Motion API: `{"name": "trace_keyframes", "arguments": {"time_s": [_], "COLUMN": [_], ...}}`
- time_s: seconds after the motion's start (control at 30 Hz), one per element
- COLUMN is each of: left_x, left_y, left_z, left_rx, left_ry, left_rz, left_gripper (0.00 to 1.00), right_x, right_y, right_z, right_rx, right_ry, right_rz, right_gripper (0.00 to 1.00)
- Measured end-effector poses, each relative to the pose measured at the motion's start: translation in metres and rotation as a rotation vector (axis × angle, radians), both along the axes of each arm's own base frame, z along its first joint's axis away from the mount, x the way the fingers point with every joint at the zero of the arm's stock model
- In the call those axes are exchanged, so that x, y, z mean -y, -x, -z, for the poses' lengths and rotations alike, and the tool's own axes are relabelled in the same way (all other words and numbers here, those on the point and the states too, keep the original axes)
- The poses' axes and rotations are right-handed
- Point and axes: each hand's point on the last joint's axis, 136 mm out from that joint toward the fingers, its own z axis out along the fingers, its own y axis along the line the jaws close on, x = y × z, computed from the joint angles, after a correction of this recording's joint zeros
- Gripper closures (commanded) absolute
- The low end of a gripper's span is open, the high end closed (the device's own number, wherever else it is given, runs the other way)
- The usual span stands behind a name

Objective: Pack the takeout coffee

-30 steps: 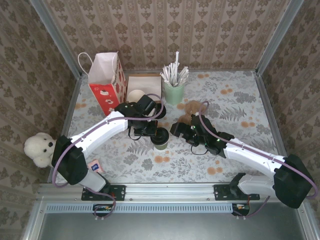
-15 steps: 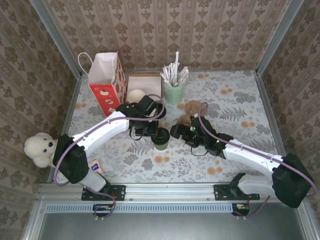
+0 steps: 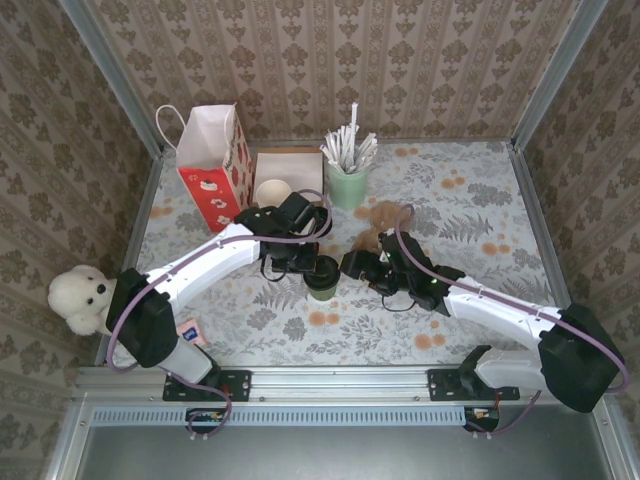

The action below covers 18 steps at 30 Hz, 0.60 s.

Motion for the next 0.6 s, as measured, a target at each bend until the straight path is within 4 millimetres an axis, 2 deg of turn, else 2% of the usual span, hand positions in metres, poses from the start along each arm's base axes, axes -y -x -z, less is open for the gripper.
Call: {"name": "trace_keyframes", "arguments": {"time_s": [0.2, 0.37, 0.6], "left_x": [0.001, 0.000, 0.000], "left_y": [0.000, -0.001, -0.002], "left_z": [0.000, 0.001, 0.001], "left_rx": [0.003, 0.010, 0.015], "left_ry": [-0.003, -0.012, -0.015], "left_rz": [0.004, 0.003, 0.006], "left_gripper": [1.00, 1.00, 1.00], "right_x": [-0.010, -0.016, -0.017], "right_y": [0.004, 0.003, 0.002], "right_z": [0.016, 0.017, 0.020], "right_rx": [-0.058, -0.072, -0.085], "right_ry": [-0.010, -0.034, -0.034], "right_rz": [-0.051, -0.076, -0.071], "right_gripper": [0.27, 0.29, 0.39]}}
